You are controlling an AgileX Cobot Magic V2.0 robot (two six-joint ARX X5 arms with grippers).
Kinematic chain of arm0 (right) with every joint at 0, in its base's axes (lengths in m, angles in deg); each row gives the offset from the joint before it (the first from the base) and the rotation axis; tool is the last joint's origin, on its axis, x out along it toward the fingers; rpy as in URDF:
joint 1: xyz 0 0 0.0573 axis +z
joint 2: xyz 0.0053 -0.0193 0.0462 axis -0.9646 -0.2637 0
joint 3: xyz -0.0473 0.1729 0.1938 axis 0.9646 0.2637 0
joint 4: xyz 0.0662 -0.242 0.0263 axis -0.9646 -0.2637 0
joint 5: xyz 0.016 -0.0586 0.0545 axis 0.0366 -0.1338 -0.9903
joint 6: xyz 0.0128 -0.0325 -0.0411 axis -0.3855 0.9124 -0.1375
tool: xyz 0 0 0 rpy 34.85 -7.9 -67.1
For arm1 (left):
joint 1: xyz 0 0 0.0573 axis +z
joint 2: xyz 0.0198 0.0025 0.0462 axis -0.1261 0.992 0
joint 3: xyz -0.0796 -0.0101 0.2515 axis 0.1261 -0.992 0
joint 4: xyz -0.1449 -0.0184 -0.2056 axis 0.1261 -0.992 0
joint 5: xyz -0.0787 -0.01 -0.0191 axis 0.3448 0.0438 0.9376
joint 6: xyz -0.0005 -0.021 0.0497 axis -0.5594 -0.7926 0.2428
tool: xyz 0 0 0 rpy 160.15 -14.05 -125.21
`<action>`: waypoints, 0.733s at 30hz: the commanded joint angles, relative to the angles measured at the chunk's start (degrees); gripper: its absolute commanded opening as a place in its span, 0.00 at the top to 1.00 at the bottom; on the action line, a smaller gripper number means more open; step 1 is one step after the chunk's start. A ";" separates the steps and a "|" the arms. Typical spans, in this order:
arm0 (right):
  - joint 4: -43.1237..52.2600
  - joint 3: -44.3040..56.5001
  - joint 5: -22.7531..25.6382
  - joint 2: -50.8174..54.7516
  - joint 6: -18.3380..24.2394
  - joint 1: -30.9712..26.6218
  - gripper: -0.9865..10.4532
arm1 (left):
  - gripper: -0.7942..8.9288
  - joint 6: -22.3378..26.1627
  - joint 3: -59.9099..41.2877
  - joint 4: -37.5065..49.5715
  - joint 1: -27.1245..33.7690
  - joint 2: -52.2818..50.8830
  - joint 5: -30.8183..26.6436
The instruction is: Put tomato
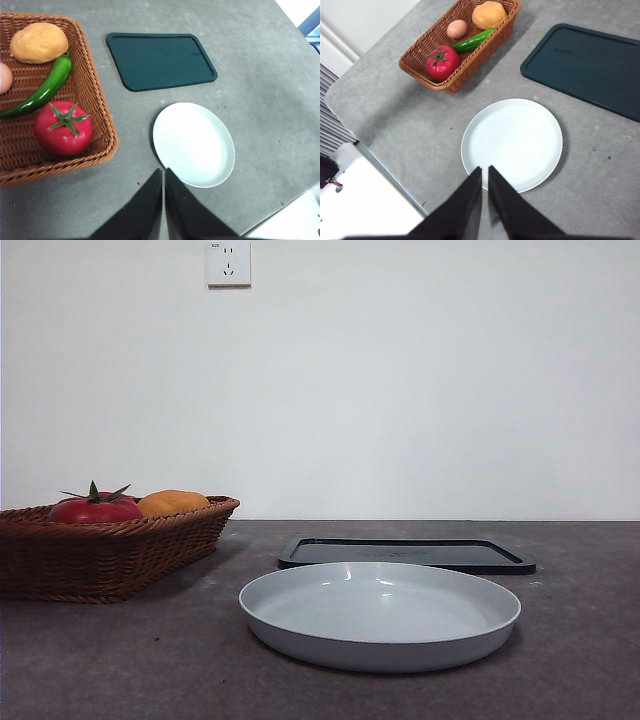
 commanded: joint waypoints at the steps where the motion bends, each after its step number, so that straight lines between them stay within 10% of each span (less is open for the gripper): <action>1: 0.28 -1.09 -0.15 -0.26 0.85 0.33 0.90 | 0.91 1.20 1.16 0.48 -0.13 0.33 0.11; 15: 0.28 -1.09 0.00 -0.26 0.57 0.33 0.53 | 0.46 0.98 1.16 0.52 -0.13 0.33 0.04; 22: 0.28 -1.09 0.00 -0.26 0.57 0.33 0.52 | 0.43 1.11 1.16 1.16 -0.13 1.11 -2.34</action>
